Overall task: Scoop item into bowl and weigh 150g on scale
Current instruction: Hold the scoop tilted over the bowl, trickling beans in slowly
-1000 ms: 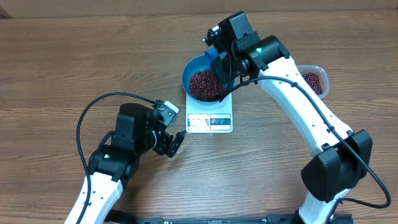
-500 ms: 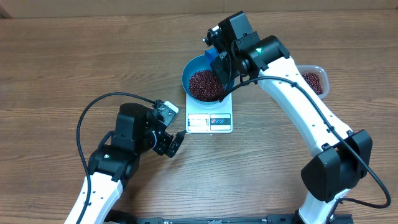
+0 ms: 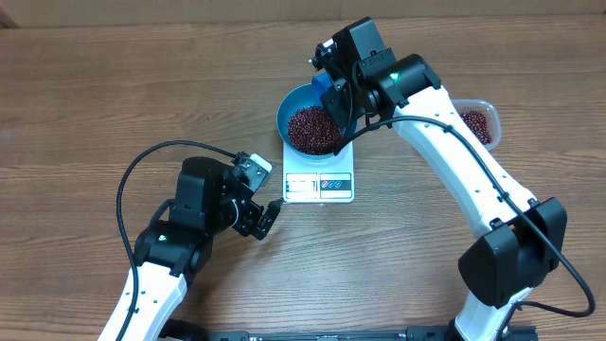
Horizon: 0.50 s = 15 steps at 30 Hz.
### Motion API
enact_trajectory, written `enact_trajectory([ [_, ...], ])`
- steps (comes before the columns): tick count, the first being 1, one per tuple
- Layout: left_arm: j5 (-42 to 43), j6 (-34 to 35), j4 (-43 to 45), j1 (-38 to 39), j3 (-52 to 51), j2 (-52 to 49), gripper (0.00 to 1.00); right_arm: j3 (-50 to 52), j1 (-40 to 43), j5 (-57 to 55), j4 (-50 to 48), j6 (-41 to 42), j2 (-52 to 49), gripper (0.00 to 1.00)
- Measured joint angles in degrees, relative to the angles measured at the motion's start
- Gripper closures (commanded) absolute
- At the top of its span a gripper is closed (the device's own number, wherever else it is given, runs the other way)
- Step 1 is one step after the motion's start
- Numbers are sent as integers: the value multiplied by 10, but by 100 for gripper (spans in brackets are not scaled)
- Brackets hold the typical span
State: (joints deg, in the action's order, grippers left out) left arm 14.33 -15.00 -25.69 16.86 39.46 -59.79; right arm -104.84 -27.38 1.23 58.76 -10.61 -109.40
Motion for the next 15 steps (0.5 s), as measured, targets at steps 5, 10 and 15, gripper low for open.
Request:
enact_trajectory([
  [5,0,0,0,0,0,0,1,0,0,0,0,-6,0,96],
  [10,0,0,0,0,0,0,1,0,0,0,0,-13,0,96],
  [15,0,0,0,0,0,0,1,0,0,-5,0,-19,0,96],
])
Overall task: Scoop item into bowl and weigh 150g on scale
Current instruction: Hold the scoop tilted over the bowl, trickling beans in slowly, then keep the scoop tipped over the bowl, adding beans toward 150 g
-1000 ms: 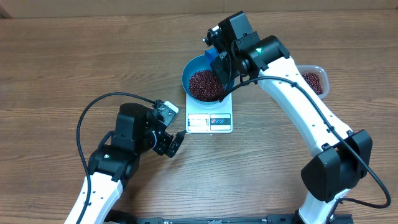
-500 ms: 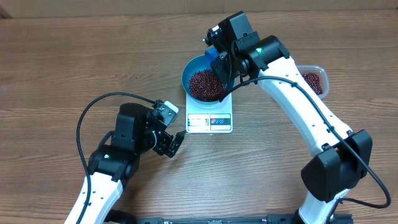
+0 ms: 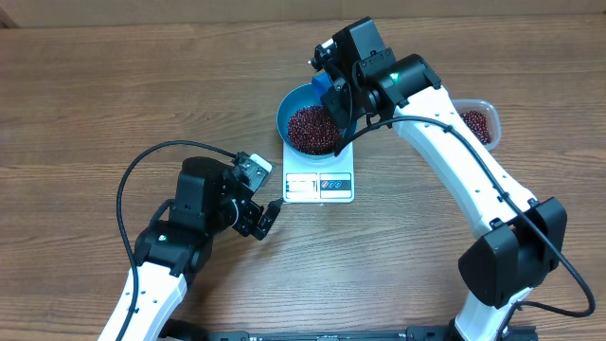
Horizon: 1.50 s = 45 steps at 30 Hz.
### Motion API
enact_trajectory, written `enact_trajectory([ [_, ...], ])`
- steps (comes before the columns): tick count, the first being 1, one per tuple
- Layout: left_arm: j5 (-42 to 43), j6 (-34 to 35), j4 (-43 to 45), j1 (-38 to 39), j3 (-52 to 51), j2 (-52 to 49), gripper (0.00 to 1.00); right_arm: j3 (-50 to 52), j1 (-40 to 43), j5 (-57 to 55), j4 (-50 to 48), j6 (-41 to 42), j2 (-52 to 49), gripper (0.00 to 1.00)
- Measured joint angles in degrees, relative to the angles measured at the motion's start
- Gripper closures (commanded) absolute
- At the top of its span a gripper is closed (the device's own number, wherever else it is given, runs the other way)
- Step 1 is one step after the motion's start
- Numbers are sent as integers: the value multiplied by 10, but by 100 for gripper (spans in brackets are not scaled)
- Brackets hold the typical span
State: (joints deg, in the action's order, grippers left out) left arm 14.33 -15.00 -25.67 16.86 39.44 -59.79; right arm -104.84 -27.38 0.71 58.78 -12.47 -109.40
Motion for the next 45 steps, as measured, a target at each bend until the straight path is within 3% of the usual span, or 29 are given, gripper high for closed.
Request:
enact_trajectory([
  [45,0,0,0,0,0,0,0,0,0,5,0,-11,0,96],
])
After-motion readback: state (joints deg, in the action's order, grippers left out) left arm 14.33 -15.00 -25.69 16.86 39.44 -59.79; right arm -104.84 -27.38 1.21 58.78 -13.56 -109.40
